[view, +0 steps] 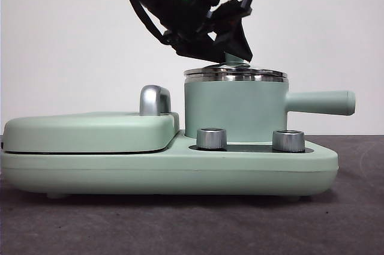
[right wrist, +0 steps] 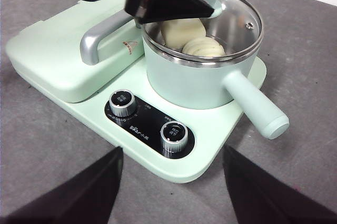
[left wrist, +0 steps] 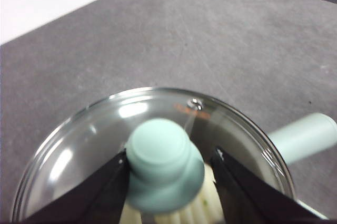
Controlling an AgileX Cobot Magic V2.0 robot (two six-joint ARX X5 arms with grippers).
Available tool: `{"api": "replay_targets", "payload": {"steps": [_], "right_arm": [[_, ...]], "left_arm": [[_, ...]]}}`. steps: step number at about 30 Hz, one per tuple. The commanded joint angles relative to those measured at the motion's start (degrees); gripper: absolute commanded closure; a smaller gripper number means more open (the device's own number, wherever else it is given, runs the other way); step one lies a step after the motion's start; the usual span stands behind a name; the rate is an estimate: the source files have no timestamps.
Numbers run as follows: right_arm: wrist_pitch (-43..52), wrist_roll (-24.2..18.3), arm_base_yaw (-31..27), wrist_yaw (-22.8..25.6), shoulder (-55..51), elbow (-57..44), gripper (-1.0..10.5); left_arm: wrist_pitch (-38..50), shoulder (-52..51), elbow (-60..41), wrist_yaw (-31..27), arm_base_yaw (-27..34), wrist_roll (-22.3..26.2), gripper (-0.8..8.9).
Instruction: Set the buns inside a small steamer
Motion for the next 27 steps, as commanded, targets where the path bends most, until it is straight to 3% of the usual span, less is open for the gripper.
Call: {"api": "replay_targets", "payload": {"steps": [1, 14, 27], "right_arm": [[0.24, 0.66, 0.61, 0.0, 0.09, 0.31, 6.5], [0.52, 0.66, 0.61, -0.28, 0.28, 0.31, 6.5], [12.35, 0.66, 0.61, -4.83, 8.81, 0.85, 6.5]], "left_arm": [[-2.25, -1.88, 0.11, 0.81, -0.74, -1.05, 5.58], [-28.68, -17.62, -0.44, 0.81, 0.9, -11.5, 5.59], [-30.25, -39.69, -19.12, -3.08, 3.8, -14.49, 5.59]]}}
